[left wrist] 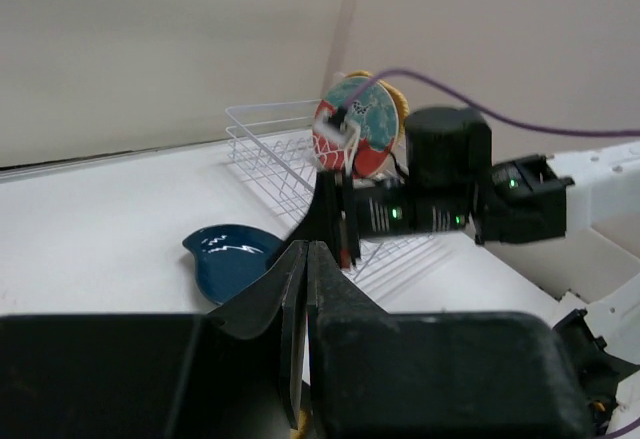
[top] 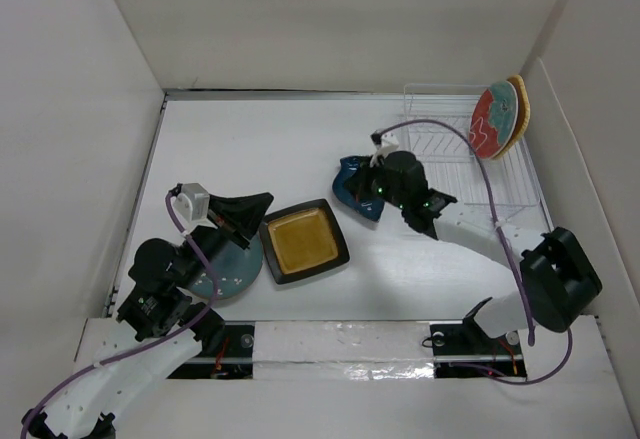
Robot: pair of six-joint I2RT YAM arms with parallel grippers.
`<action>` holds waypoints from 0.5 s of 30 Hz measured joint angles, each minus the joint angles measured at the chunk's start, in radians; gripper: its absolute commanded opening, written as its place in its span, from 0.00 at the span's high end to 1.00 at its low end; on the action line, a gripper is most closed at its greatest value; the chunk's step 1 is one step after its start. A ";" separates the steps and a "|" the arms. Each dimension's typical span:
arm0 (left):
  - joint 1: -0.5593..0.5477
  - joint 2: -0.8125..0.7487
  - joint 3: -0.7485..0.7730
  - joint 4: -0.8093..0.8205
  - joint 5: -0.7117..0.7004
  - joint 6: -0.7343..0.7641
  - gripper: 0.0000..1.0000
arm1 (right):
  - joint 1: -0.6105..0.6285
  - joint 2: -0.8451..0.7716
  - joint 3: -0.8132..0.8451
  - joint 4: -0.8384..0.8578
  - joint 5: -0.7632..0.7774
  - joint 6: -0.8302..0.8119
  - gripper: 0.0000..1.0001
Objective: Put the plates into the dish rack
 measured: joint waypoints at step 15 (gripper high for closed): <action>0.000 0.017 0.000 -0.006 -0.050 0.001 0.90 | 0.157 0.011 -0.323 0.005 -0.011 0.271 0.52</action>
